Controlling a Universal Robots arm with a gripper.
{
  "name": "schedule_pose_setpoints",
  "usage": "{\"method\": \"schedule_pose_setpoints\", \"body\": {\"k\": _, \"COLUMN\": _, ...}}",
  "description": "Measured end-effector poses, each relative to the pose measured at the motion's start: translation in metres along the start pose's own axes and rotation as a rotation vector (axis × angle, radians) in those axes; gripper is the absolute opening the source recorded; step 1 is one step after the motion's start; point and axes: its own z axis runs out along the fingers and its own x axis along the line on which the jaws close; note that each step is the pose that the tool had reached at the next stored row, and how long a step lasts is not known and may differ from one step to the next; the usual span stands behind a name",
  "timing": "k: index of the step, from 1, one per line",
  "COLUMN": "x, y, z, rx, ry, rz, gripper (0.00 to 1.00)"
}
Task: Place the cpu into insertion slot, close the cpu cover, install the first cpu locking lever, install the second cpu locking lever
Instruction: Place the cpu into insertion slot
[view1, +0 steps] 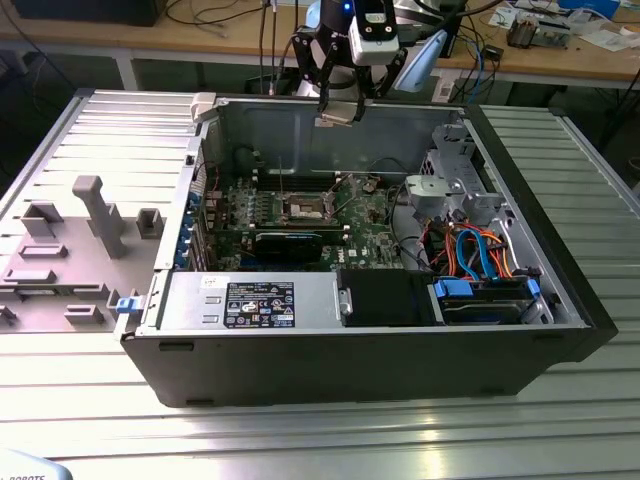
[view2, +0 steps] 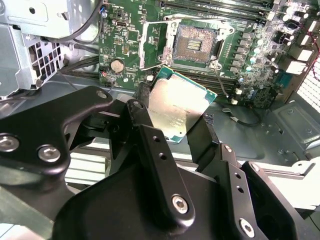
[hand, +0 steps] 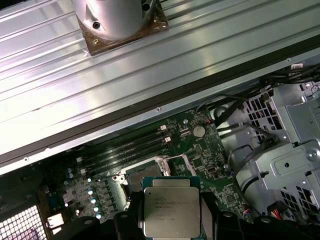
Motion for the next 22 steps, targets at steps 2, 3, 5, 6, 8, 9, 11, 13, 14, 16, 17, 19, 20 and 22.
{"method": "schedule_pose_setpoints", "body": {"k": 2, "x": 0.0, "y": 0.0, "z": 0.0, "rx": 0.0002, "ry": 0.0, "rz": 0.0, "gripper": 0.54}}
{"method": "schedule_pose_setpoints", "body": {"k": 3, "x": 0.0, "y": 0.0, "z": 0.0, "rx": 0.0002, "ry": -0.0001, "rz": 0.0, "gripper": 0.54}}
{"method": "schedule_pose_setpoints", "body": {"k": 5, "x": 0.0, "y": 0.0, "z": 0.0, "rx": 0.0003, "ry": -0.0001, "rz": 0.0, "gripper": 0.54}}
{"method": "schedule_pose_setpoints", "body": {"k": 6, "x": 0.0, "y": 0.0, "z": 0.0, "rx": 0.0004, "ry": -0.0002, "rz": 0.0, "gripper": 0.54}}
{"method": "schedule_pose_setpoints", "body": {"k": 8, "x": 0.0, "y": 0.0, "z": 0.0, "rx": 0.0004, "ry": -0.0006, "rz": 0.005, "gripper": 0.54}}
{"method": "schedule_pose_setpoints", "body": {"k": 9, "x": 0.0, "y": 0.0, "z": 0.0001, "rx": 0.0001, "ry": -0.0012, "rz": 0.013, "gripper": 0.54}}
{"method": "schedule_pose_setpoints", "body": {"k": 11, "x": 0.0, "y": 0.0, "z": 0.0008, "rx": 0.0, "ry": -0.0028, "rz": 0.029, "gripper": 0.54}}
{"method": "schedule_pose_setpoints", "body": {"k": 13, "x": 0.0, "y": -0.0001, "z": 0.0013, "rx": 0.0001, "ry": -0.004, "rz": 0.043, "gripper": 0.54}}
{"method": "schedule_pose_setpoints", "body": {"k": 14, "x": 0.0, "y": -0.0002, "z": 0.0014, "rx": 0.0001, "ry": -0.0042, "rz": 0.045, "gripper": 0.54}}
{"method": "schedule_pose_setpoints", "body": {"k": 16, "x": 0.0, "y": -0.0002, "z": 0.0014, "rx": 0.0001, "ry": -0.0043, "rz": 0.047, "gripper": 0.54}}
{"method": "schedule_pose_setpoints", "body": {"k": 17, "x": 0.0, "y": -0.0002, "z": 0.0014, "rx": 0.0, "ry": -0.0044, "rz": 0.047, "gripper": 0.54}}
{"method": "schedule_pose_setpoints", "body": {"k": 19, "x": 0.0, "y": -0.0002, "z": 0.0014, "rx": 0.0001, "ry": -0.0045, "rz": 0.048, "gripper": 0.54}}
{"method": "schedule_pose_setpoints", "body": {"k": 20, "x": -0.0001, "y": -0.0002, "z": 0.0014, "rx": 0.0001, "ry": -0.0046, "rz": 0.049, "gripper": 0.54}}
{"method": "schedule_pose_setpoints", "body": {"k": 22, "x": -0.0001, "y": -0.0002, "z": 0.0014, "rx": 0.0001, "ry": -0.0046, "rz": 0.05, "gripper": 0.54}}
